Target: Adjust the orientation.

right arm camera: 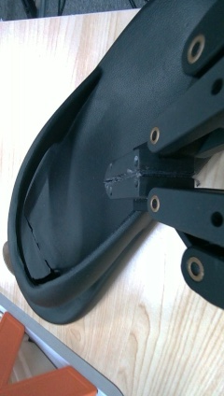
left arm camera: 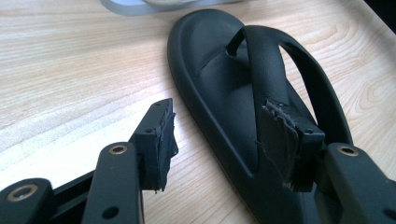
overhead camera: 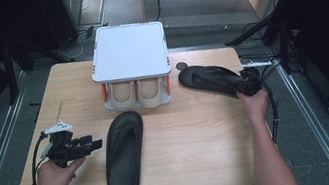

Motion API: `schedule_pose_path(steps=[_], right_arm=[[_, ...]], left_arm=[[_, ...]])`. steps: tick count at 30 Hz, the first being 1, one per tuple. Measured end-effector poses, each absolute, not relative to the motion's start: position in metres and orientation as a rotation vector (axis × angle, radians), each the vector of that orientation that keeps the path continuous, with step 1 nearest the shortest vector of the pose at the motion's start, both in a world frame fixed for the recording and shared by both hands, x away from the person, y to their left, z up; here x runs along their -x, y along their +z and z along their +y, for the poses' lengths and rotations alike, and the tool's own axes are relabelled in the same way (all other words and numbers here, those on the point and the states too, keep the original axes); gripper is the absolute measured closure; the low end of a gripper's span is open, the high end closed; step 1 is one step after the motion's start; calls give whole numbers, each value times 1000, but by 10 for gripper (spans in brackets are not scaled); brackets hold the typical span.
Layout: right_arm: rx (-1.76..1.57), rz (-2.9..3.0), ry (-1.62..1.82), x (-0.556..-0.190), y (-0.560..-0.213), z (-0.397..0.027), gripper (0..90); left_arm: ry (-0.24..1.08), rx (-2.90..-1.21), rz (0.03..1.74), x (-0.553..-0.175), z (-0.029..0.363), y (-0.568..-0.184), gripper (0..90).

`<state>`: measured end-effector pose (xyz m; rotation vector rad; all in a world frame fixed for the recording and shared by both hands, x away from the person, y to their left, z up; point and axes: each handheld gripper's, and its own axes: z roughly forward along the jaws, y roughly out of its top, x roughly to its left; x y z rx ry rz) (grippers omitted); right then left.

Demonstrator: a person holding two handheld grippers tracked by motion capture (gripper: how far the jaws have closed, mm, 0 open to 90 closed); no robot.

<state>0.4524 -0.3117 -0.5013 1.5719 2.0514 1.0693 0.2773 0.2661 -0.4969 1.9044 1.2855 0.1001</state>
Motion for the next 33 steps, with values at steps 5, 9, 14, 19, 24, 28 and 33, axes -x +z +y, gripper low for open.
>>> schedule_pose_path(steps=[5,9,14,19,24,28,33], right_arm=[[-1569,2070,1075,-448,-501,-309,900],[-1570,2080,1079,-444,-501,-306,900],[-1555,2102,1073,-440,-500,-301,900],[-1553,2120,1069,-436,-500,-295,900],[-1516,2147,1061,-433,-500,-289,900],[-1519,2155,1068,-431,-500,-286,900],[-1519,2172,1078,-429,-500,-282,900]], left_arm=[[81,-1913,1277,-280,264,-498,444],[84,-1930,1271,-282,262,-498,443],[90,-1924,1266,-281,263,-496,443],[87,-1924,1264,-284,263,-495,442],[86,-1915,1272,-285,262,-493,442],[88,-1926,1266,-287,260,-493,442],[92,-1928,1260,-289,259,-493,443]])
